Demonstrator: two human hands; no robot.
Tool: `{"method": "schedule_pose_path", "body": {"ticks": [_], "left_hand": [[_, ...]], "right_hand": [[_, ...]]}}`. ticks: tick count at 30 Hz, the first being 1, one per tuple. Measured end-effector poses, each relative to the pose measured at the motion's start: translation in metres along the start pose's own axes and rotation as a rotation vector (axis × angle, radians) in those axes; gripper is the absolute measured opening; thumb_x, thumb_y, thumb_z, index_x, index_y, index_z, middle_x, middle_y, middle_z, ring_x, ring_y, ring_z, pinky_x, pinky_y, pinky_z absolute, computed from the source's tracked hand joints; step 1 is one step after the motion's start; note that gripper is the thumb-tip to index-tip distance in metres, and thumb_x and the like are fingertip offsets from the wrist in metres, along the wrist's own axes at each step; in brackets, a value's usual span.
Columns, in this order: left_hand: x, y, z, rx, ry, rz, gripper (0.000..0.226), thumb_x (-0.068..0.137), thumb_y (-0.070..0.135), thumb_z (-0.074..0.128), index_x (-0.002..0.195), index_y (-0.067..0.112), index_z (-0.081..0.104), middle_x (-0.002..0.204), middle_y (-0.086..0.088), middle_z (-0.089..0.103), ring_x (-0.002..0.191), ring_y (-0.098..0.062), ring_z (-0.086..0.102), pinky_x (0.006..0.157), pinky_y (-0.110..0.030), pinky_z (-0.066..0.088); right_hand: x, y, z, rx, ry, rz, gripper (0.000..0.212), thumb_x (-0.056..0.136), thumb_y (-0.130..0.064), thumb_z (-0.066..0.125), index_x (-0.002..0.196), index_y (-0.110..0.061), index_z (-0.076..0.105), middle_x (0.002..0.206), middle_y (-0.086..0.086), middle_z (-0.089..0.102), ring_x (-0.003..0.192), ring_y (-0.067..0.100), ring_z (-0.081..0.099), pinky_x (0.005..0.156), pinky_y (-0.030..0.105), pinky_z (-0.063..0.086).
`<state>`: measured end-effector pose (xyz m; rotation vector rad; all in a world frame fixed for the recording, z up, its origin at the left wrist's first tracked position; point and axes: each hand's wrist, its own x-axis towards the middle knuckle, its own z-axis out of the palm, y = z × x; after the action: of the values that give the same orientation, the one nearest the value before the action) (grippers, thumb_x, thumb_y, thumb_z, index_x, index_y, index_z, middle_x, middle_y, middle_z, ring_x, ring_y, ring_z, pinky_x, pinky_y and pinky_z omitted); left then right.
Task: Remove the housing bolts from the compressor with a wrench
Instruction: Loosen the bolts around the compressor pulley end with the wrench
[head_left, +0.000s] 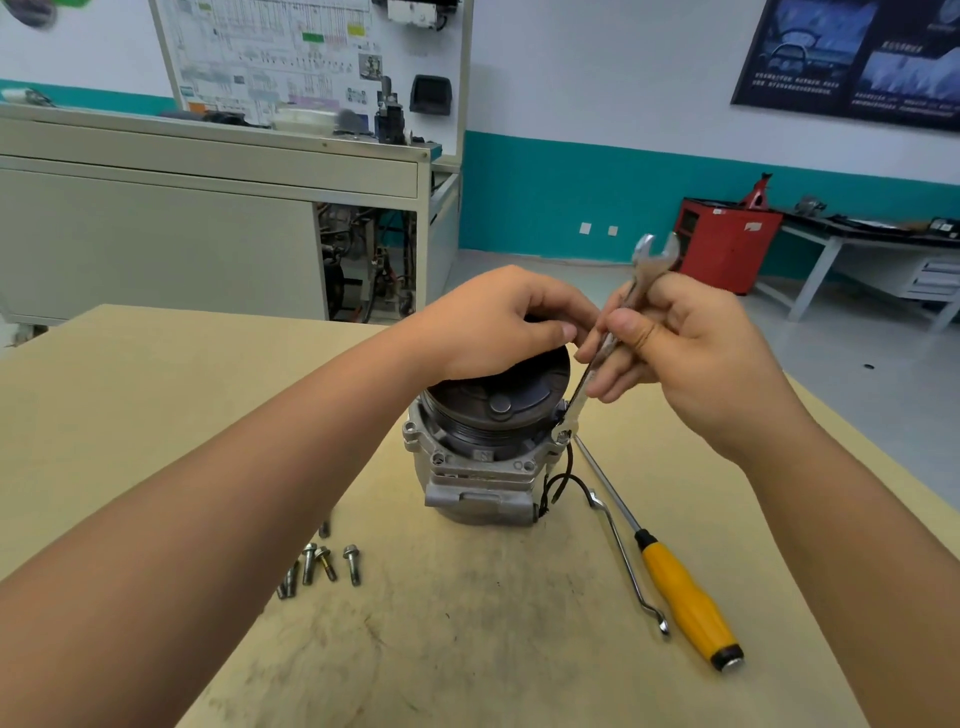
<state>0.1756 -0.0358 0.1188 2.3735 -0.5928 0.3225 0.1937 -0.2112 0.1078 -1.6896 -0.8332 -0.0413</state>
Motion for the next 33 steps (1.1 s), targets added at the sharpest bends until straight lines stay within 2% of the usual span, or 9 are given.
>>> {"method": "schedule_pose_path", "body": {"ticks": [7, 11, 14, 16, 20, 24, 26, 30, 33], "left_hand": [[-0.001, 0.0, 0.003, 0.019, 0.088, -0.008, 0.026, 0.095, 0.008, 0.051, 0.086, 0.03, 0.062, 0.079, 0.019, 0.06, 0.072, 0.013, 0.052, 0.068, -0.004, 0.036], [-0.001, 0.001, 0.012, 0.249, 0.153, 0.038, 0.03, 0.091, 0.003, 0.046, 0.072, 0.026, 0.044, 0.078, 0.015, 0.044, 0.079, -0.01, 0.046, 0.066, -0.014, 0.031], [0.002, -0.005, 0.019, 0.432, 0.141, 0.002, 0.016, 0.096, 0.012, 0.041, 0.085, 0.018, 0.05, 0.096, 0.004, 0.053, 0.114, -0.025, 0.047, 0.1, -0.036, 0.034], [0.004, -0.005, 0.022, 0.52, 0.135, -0.145, 0.024, 0.101, 0.02, 0.033, 0.108, 0.019, 0.056, 0.119, 0.0, 0.056, 0.134, -0.024, 0.034, 0.111, -0.055, 0.021], [0.003, -0.004, 0.025, 0.554, 0.152, -0.161, 0.017, 0.102, 0.021, 0.029, 0.099, 0.026, 0.045, 0.088, 0.0, 0.048, 0.105, -0.03, 0.051, 0.085, -0.039, 0.033], [0.005, -0.005, 0.026, 0.506, 0.168, -0.187, 0.034, 0.102, 0.023, 0.029, 0.125, 0.025, 0.053, 0.116, -0.001, 0.063, 0.11, -0.027, 0.053, 0.083, -0.038, 0.034], [0.005, -0.006, 0.027, 0.518, 0.165, -0.171, 0.035, 0.102, 0.024, 0.029, 0.126, 0.026, 0.053, 0.109, 0.0, 0.063, 0.105, -0.026, 0.053, 0.078, -0.035, 0.031], [0.005, -0.006, 0.025, 0.536, 0.17, -0.138, 0.022, 0.1, 0.022, 0.03, 0.1, 0.025, 0.052, 0.084, 0.005, 0.041, 0.084, -0.022, 0.043, 0.072, -0.033, 0.027], [0.005, -0.004, 0.026, 0.528, 0.174, -0.141, 0.015, 0.1, 0.022, 0.031, 0.086, 0.023, 0.038, 0.079, 0.004, 0.045, 0.082, -0.025, 0.046, 0.071, -0.034, 0.03]], "right_hand": [[0.003, -0.005, 0.011, -0.183, -0.088, -0.051, 0.02, 0.096, -0.005, 0.048, 0.081, -0.018, 0.05, 0.063, -0.004, 0.06, 0.05, 0.009, 0.053, 0.052, 0.017, 0.044], [0.001, -0.009, 0.017, -0.343, -0.102, -0.122, 0.021, 0.095, -0.011, 0.05, 0.081, -0.027, 0.053, 0.064, -0.008, 0.056, 0.049, 0.004, 0.055, 0.052, 0.015, 0.043], [-0.002, -0.011, 0.014, -0.395, -0.089, -0.133, 0.012, 0.095, -0.011, 0.051, 0.089, -0.019, 0.058, 0.067, -0.004, 0.056, 0.052, 0.007, 0.058, 0.054, 0.015, 0.045], [-0.007, -0.011, 0.009, -0.377, -0.071, -0.118, 0.013, 0.095, -0.01, 0.051, 0.094, -0.019, 0.059, 0.065, 0.002, 0.061, 0.053, 0.01, 0.06, 0.054, 0.018, 0.048], [-0.016, -0.01, 0.001, -0.309, -0.047, -0.109, 0.025, 0.095, -0.007, 0.05, 0.098, -0.03, 0.057, 0.07, 0.008, 0.066, 0.056, 0.013, 0.062, 0.057, 0.017, 0.051], [-0.015, -0.01, -0.001, -0.343, -0.044, -0.094, 0.026, 0.096, -0.007, 0.047, 0.108, -0.03, 0.053, 0.078, 0.0, 0.066, 0.059, 0.01, 0.063, 0.06, 0.016, 0.051], [-0.012, -0.01, 0.001, -0.378, -0.059, -0.112, 0.029, 0.097, -0.005, 0.046, 0.115, -0.028, 0.05, 0.08, -0.005, 0.065, 0.058, 0.009, 0.062, 0.058, 0.013, 0.049], [-0.009, -0.009, 0.005, -0.426, -0.061, -0.151, 0.02, 0.096, -0.005, 0.047, 0.103, -0.021, 0.058, 0.077, 0.002, 0.066, 0.056, 0.011, 0.062, 0.055, 0.015, 0.048], [-0.011, -0.008, 0.007, -0.337, -0.04, -0.152, 0.018, 0.096, -0.001, 0.046, 0.092, -0.014, 0.058, 0.074, 0.005, 0.067, 0.054, 0.017, 0.064, 0.053, 0.025, 0.053]]}}
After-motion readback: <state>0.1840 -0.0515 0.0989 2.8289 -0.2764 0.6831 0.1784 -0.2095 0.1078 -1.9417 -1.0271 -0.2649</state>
